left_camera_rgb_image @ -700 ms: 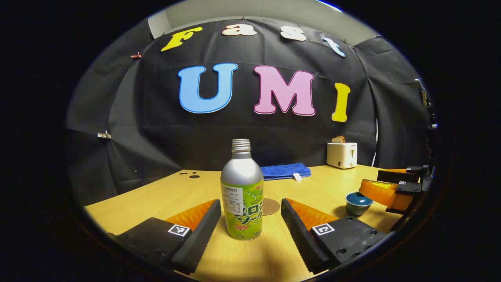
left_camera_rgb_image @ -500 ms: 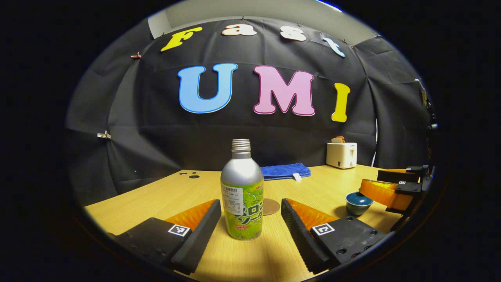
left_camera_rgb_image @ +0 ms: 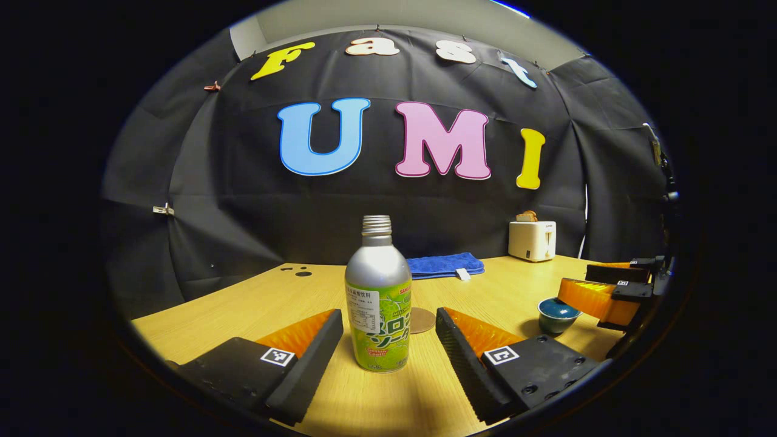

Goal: Open the teacup lid with one hand, grasp the water bottle and pour water into the teacup with the other hand; after pouring, place the water bottle on the coaster and then close the teacup lid.

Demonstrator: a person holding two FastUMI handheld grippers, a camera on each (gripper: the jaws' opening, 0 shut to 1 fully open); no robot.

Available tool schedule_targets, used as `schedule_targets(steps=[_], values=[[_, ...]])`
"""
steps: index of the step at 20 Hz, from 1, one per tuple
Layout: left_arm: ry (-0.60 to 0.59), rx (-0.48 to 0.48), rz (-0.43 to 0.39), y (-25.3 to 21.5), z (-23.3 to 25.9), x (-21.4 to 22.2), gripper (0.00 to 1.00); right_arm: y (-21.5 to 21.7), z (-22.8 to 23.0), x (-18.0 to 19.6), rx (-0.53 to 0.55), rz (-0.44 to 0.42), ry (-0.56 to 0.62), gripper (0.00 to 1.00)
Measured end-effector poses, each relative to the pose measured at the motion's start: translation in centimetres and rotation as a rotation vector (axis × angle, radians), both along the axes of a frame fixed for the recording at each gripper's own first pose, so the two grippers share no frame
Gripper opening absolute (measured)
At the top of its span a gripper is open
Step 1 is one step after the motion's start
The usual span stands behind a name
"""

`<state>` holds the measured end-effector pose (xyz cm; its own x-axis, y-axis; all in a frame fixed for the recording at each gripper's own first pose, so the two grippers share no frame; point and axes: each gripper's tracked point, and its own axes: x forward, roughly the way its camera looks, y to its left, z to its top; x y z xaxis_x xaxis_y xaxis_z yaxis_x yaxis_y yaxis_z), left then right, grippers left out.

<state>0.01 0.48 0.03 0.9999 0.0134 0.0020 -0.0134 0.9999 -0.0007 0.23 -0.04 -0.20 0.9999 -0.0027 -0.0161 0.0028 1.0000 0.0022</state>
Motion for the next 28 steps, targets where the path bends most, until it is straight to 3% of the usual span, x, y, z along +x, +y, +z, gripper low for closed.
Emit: schedule_targets(steps=[3,4,5,7,8,9,10,12,15,16,17,20,23,28], values=[[0.002,0.0,0.001,0.0,0.1,0.0,0.97,-0.5,-1.3,0.6,0.012,0.009,0.068,0.98],[0.002,0.0,-0.001,0.0,0.0,0.0,0.97,-0.8,-1.8,1.1,0.036,0.008,0.103,0.85],[0.001,0.0,-0.004,-0.1,0.1,0.0,0.97,-1.0,-2.2,1.4,0.056,0.006,0.136,0.79],[0.003,0.0,-0.007,-0.1,0.0,0.0,0.97,-1.2,-2.5,2.1,0.052,0.008,0.173,0.75],[0.002,0.0,-0.007,-0.1,-0.1,0.1,0.97,-1.3,-2.6,2.1,0.03,0.006,0.179,0.76],[0.003,0.0,-0.008,-0.1,0.0,0.1,0.97,-1.1,-2.6,2.2,0.004,0.012,0.181,0.68],[0.002,0.0,-0.009,-0.2,0.0,0.0,0.97,-0.8,-2.7,2.4,-0.016,0.023,0.182,0.77],[0.002,0.0,-0.011,-0.2,-0.1,0.0,0.97,-0.4,-2.8,2.6,-0.041,0.033,0.19,0.75],[0.002,0.0,-0.011,-0.1,0.0,0.0,0.97,-0.4,-3.2,3.0,-0.045,0.026,0.214,0.61],[0.002,0.0,-0.011,-0.1,-0.1,0.0,0.97,-0.3,-3.1,3.1,-0.041,0.029,0.214,0.49],[0.001,0.0,-0.011,-0.1,0.0,0.0,0.97,-0.3,-3.3,3.2,-0.039,0.03,0.218,0.46],[0.002,0.0,-0.013,-0.2,-0.1,0.1,0.97,-0.2,-3.0,3.1,-0.069,0.037,0.214,0.43],[0.001,0.0,-0.015,-0.3,0.0,0.0,0.97,0.0,-3.0,3.2,-0.081,0.05,0.211,0.33],[0.002,0.0,-0.015,-0.2,-0.1,0.0,0.97,-0.5,-2.9,3.3,-0.041,0.057,0.203,0.27]])
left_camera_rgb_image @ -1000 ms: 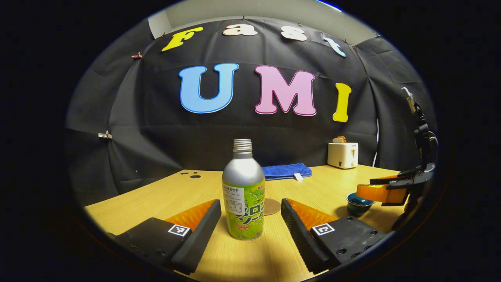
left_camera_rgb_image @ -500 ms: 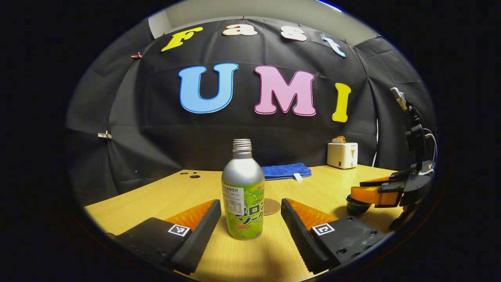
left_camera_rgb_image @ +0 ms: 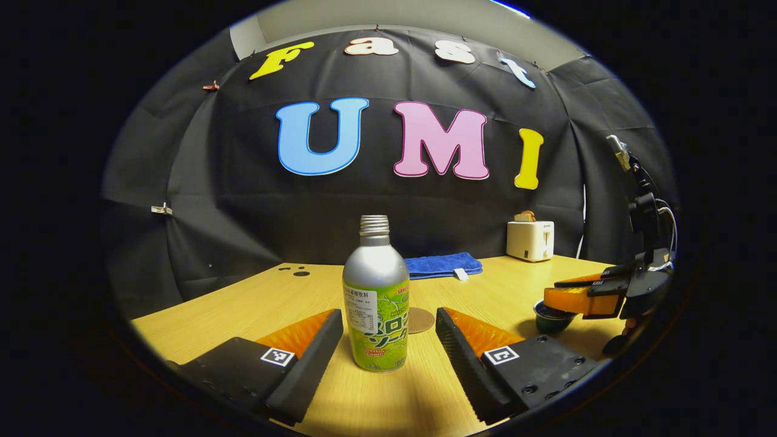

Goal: Open the teacup lid with one hand, grasp the water bottle and pour water into the teacup with the other hand; after pouring, place the water bottle on the coaster and then close the teacup lid.

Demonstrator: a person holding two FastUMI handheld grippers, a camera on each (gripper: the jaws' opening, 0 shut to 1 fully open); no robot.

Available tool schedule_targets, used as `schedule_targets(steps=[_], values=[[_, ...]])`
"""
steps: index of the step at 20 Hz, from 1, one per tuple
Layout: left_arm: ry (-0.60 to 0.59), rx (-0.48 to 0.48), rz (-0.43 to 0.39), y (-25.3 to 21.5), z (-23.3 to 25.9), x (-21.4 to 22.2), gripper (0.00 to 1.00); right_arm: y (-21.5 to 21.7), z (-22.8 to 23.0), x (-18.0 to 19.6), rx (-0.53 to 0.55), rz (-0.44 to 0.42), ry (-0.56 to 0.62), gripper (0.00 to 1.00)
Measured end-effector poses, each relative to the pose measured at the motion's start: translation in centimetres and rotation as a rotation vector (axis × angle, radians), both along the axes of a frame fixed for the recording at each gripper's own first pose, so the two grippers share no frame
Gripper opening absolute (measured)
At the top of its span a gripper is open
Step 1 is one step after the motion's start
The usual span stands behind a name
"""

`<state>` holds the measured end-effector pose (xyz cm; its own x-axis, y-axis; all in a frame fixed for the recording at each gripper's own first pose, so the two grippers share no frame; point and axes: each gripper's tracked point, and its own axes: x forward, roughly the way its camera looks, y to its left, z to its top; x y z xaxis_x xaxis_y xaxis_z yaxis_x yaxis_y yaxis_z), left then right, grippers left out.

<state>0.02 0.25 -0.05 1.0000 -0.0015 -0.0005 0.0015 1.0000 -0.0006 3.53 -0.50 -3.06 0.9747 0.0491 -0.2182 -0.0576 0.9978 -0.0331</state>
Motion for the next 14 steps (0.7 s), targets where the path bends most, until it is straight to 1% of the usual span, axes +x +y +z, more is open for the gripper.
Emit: schedule_targets(steps=[1,2,3,8,11,14], values=[[0.0,0.0,0.0,0.0,0.1,0.0,0.97,-0.1,0.3,0.0,0.0,-0.004,-0.013,0.27],[0.0,0.0,0.0,0.0,0.0,0.0,0.97,-0.2,0.7,0.0,0.0,-0.005,-0.027,0.22],[0.0,0.0,0.0,0.0,0.1,0.0,0.97,-0.2,1.1,0.1,0.004,-0.004,-0.036,0.27],[0.001,0.0,0.014,0.3,0.0,0.1,0.97,-0.5,2.8,-0.5,0.045,0.002,-0.071,0.27],[0.002,-0.001,0.031,1.1,-0.1,0.9,0.97,-1.8,4.6,-1.3,0.064,-0.008,-0.113,0.27],[0.002,0.0,0.021,1.4,-0.1,2.4,0.97,-3.8,6.1,-2.2,0.075,-0.025,-0.159,0.27]])
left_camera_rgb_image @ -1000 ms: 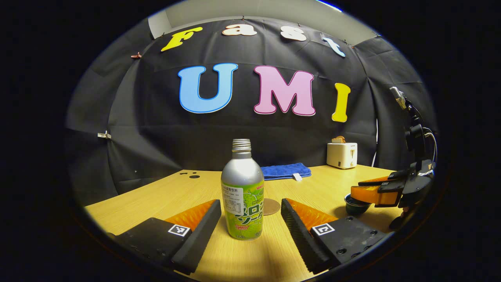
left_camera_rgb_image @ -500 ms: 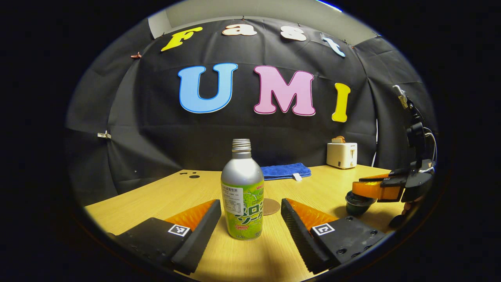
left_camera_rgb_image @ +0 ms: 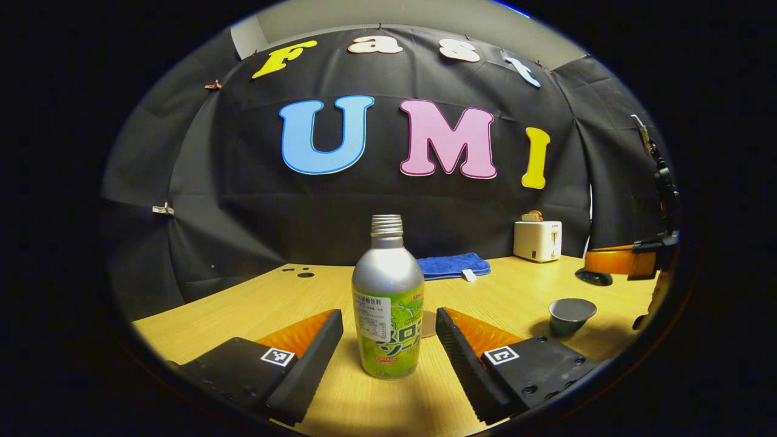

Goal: Open the teacup lid with one hand, grasp the water bottle and pour water into the teacup with the other hand; after pouring, place the water bottle on the coaster and then close the teacup lid.

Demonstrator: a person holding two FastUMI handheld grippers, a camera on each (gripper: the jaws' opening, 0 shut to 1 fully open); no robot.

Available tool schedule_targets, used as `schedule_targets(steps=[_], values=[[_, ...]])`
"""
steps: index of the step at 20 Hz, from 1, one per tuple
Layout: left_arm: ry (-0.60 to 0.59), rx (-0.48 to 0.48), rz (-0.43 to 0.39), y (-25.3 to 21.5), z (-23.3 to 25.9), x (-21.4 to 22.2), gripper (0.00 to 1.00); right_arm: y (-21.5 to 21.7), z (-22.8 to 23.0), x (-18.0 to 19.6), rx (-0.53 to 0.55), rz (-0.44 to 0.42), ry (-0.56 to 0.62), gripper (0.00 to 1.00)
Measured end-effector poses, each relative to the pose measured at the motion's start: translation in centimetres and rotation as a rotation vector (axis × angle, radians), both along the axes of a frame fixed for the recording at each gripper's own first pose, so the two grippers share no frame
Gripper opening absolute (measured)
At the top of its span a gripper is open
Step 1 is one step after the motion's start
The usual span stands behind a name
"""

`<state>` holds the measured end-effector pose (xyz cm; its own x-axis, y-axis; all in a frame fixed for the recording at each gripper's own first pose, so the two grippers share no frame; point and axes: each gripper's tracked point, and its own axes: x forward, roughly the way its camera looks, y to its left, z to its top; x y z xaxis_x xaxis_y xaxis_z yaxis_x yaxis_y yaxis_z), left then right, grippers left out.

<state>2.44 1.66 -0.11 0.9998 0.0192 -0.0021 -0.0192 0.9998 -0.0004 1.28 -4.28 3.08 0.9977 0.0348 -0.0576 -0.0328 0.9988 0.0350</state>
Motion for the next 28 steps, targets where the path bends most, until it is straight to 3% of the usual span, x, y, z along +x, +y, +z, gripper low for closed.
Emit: schedule_targets(steps=[8,12,16,19,22,28], values=[[-0.002,0.001,-0.051,-0.4,0.1,4.8,0.96,-6.7,-1.8,-0.4,0.009,-0.105,0.0,0.27],[-0.001,0.002,-0.039,-0.3,0.1,5.7,0.84,-8.1,-3.1,0.2,0.026,-0.122,0.015,0.27],[0.005,0.022,-0.031,-0.8,0.0,5.6,0.82,-8.5,-3.5,0.7,0.025,-0.116,0.018,0.27],[0.005,0.191,-0.057,-3.0,0.2,5.3,0.8,-9.2,-3.3,0.8,0.009,-0.134,-0.002,0.27],[0.002,0.399,-0.148,-7.0,0.8,5.2,0.8,-10.1,-2.3,0.7,-0.023,-0.181,-0.057,0.27],[-0.006,0.824,-0.259,-11.6,1.2,5.0,0.8,-11.2,-2.6,1.1,-0.04,-0.191,-0.053,0.27]])
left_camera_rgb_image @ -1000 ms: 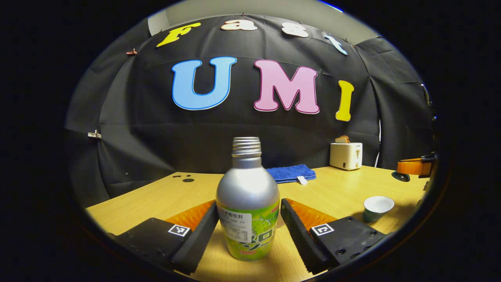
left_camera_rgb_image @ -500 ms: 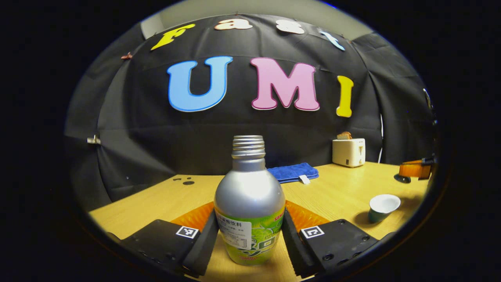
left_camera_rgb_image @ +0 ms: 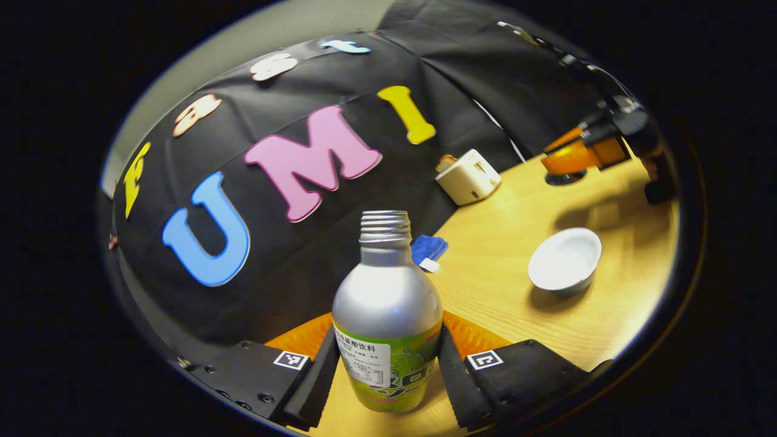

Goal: Open the teacup lid with one hand, grasp the water bottle and pour water into the teacup with the other hand; after pouring, place the water bottle on the coaster and then close the teacup lid.

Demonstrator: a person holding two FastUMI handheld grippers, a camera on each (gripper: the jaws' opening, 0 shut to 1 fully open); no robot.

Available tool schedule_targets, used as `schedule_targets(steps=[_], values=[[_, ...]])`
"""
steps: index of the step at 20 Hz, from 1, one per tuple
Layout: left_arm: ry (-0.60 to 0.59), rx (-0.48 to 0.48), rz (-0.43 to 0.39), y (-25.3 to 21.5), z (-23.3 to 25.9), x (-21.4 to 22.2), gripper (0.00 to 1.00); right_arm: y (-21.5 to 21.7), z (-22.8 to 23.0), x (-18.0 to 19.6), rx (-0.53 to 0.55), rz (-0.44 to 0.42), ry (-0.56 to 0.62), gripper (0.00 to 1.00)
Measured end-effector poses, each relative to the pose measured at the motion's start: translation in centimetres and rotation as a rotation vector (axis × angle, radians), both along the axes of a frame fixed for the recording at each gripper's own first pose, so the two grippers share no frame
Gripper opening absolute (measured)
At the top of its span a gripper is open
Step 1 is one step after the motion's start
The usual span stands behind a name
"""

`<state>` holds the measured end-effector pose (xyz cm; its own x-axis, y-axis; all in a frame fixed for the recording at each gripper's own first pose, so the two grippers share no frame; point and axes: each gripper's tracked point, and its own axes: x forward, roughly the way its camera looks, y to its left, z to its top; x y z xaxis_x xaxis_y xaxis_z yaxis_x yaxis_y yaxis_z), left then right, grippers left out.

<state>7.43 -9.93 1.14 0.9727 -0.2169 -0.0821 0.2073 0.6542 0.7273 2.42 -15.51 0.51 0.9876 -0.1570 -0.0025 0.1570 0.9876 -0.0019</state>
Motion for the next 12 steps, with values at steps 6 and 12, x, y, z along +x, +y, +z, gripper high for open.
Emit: schedule_targets(steps=[6,12], values=[[0.025,0.322,-0.06,-1.2,-2.3,-0.1,0.8,-0.7,0.1,-0.1,0.0,-0.006,-0.002,0.27],[0.026,0.581,-0.096,-1.0,-3.0,0.4,0.8,-0.9,0.0,-0.1,0.001,-0.015,-0.003,0.27]])
